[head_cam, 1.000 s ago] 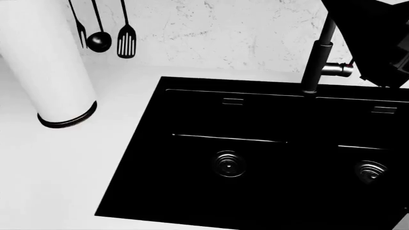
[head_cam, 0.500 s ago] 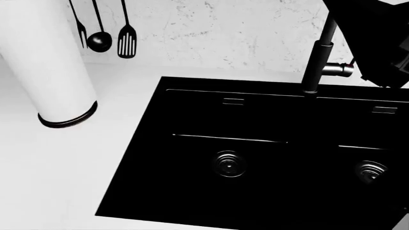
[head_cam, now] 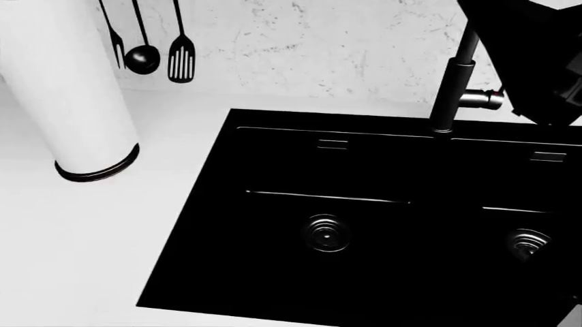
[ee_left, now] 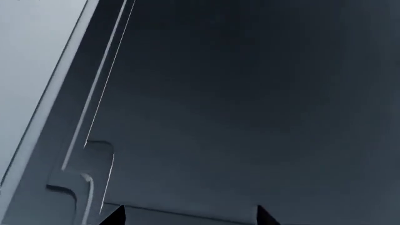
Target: Pick the brussel sprout, mango from the counter and place them in the cabinet. Then close the cabinet.
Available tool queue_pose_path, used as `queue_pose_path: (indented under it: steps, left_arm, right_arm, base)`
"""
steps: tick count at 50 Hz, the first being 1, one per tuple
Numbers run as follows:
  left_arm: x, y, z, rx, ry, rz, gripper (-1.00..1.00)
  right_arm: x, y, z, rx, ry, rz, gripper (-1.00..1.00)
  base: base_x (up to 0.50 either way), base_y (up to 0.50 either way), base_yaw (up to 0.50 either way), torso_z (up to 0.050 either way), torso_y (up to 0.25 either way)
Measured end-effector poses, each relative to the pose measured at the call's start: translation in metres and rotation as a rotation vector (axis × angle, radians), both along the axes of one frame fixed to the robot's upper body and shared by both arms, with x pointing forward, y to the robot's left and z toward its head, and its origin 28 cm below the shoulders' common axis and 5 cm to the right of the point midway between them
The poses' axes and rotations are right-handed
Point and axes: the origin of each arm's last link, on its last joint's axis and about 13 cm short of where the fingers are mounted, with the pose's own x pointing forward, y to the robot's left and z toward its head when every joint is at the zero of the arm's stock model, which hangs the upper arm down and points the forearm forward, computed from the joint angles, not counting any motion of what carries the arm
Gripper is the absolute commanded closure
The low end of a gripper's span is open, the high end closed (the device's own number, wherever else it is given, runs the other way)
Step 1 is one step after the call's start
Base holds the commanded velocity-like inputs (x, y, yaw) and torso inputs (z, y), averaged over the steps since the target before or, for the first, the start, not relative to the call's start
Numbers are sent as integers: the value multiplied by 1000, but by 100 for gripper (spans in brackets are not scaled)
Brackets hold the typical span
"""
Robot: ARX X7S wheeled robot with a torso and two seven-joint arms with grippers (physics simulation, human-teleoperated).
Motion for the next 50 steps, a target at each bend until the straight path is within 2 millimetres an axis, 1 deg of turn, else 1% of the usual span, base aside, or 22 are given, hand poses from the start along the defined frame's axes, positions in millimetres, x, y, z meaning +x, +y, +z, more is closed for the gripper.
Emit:
queue_pose_path:
  steps: [7, 29, 50]
  left_arm:
    - [6, -7, 9, 56, -9, -6, -100]
    - [34, -32, 29, 223, 11, 37, -100]
    - [60, -56, 42, 293, 67, 66, -100]
  right_arm:
    - [0, 0, -1, 1, 2, 0, -100]
    - [1, 0, -5, 6, 13, 3, -100]
    - [4, 0, -25, 22, 62, 10, -100]
  base:
    - [0, 0, 0, 1, 0]
    - [0, 0, 0, 0, 0]
    - [1, -1, -3, 1, 0]
